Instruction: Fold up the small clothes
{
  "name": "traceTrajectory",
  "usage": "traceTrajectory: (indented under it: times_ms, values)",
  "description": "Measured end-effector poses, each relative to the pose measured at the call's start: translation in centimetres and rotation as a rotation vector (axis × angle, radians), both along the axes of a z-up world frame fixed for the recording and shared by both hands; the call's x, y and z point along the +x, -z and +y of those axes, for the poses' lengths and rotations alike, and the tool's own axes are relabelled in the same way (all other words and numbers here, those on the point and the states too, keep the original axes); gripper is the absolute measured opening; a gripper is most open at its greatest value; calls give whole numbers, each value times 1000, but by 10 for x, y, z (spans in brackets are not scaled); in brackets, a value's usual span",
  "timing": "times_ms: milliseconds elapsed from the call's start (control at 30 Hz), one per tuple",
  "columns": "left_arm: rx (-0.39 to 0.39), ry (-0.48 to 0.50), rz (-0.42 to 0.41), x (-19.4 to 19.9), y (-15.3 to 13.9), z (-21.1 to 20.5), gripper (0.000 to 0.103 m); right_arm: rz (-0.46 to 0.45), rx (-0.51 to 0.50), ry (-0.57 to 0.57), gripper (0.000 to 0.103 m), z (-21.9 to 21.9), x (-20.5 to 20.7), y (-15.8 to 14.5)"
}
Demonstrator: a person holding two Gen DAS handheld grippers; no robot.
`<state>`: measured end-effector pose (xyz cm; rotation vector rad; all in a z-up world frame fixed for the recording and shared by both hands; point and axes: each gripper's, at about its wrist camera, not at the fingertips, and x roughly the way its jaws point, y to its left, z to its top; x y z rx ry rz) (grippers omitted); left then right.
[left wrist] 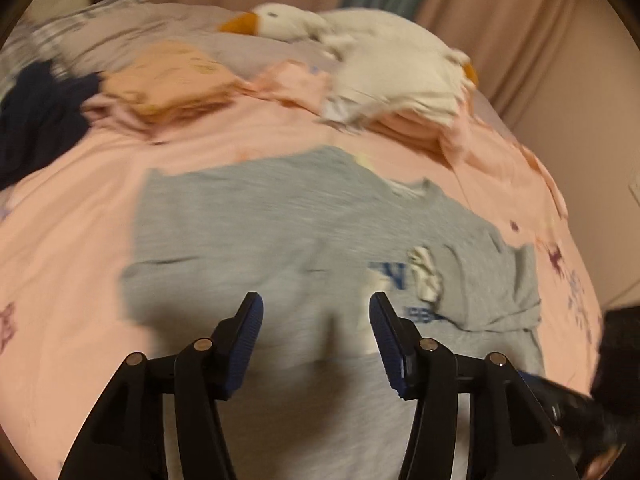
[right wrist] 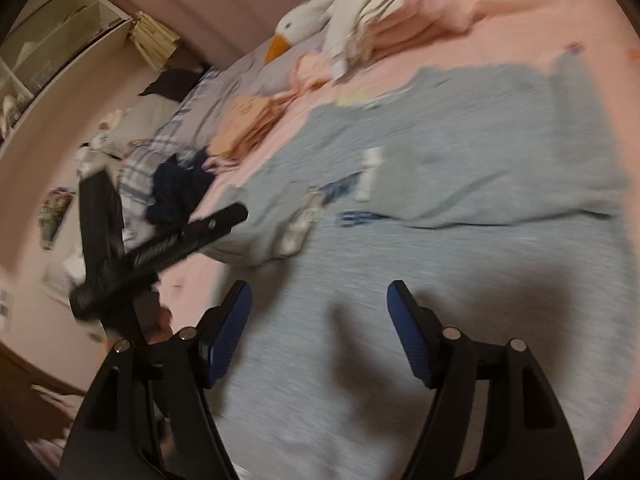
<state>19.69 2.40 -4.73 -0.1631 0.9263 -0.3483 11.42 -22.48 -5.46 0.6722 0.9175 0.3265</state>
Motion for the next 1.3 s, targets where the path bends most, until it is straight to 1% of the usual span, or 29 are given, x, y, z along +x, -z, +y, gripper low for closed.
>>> traceTrajectory:
  times_ms: [133,167,233,267,300,333,367,400,433,467,633,700,767,800,833,867,933,1000,1067,1100,1133,1167,1200,1233,1267,1300]
  values:
    - [-11,-85,5,-6,3,44,55,61,72,-41,71,26,49,15]
    - [-14,-102,11,-8,5,55,55,78,85,-47,68,33,61,19]
    - [-23,-136,29,-9,11,73,55,109,60,-35,65,48,83,28]
    - [-32,-148,39,-9,14,80,55,118,39,-35,58,54,92,30]
    - [-41,-160,50,-9,18,88,55,129,14,-35,55,64,102,34]
    - [-44,-170,56,-9,20,92,55,140,2,-43,46,70,108,37]
    - [-48,-182,66,-7,24,98,55,150,-15,-50,31,77,115,40]
    - [-54,-188,74,-6,26,102,55,160,-49,-51,25,83,120,42]
    - [-66,-190,78,-5,27,105,55,160,-72,-47,11,84,124,43]
    - [-75,-190,78,-4,28,107,55,145,-88,-37,10,85,127,40]
    - [-80,-186,80,3,32,110,55,16,-178,83,8,53,119,0]
    - [-86,-185,85,8,34,107,55,45,-230,96,9,43,125,5]
    - [-85,-175,77,14,32,100,55,88,-329,111,9,40,127,14]
    - [-80,-165,77,18,31,95,55,97,-335,119,9,38,126,18]
    - [-76,-154,75,21,30,90,55,98,-301,120,10,34,125,24]
    - [-70,-142,72,25,28,82,55,104,-278,117,13,31,124,28]
    - [-51,-112,67,33,27,67,55,123,-247,93,14,27,129,34]
    - [-23,-78,53,40,26,50,55,105,-247,73,14,23,131,32]
    - [2,-6,54,47,30,30,55,105,-253,61,15,24,132,28]
    - [18,4,72,52,37,23,55,124,-263,62,17,23,133,26]
    - [39,-11,94,55,44,21,55,139,-282,74,25,24,132,23]
    - [55,-26,117,57,51,22,55,134,-317,96,28,23,130,16]
    - [52,-33,125,57,56,24,55,107,-342,107,29,26,126,9]
    - [40,-32,115,55,58,28,55,54,-370,100,36,29,124,-2]
    - [34,-29,102,53,59,31,55,22,-386,83,42,33,125,-8]
    - [34,-30,99,51,60,33,55,-21,-397,29,43,42,128,-14]
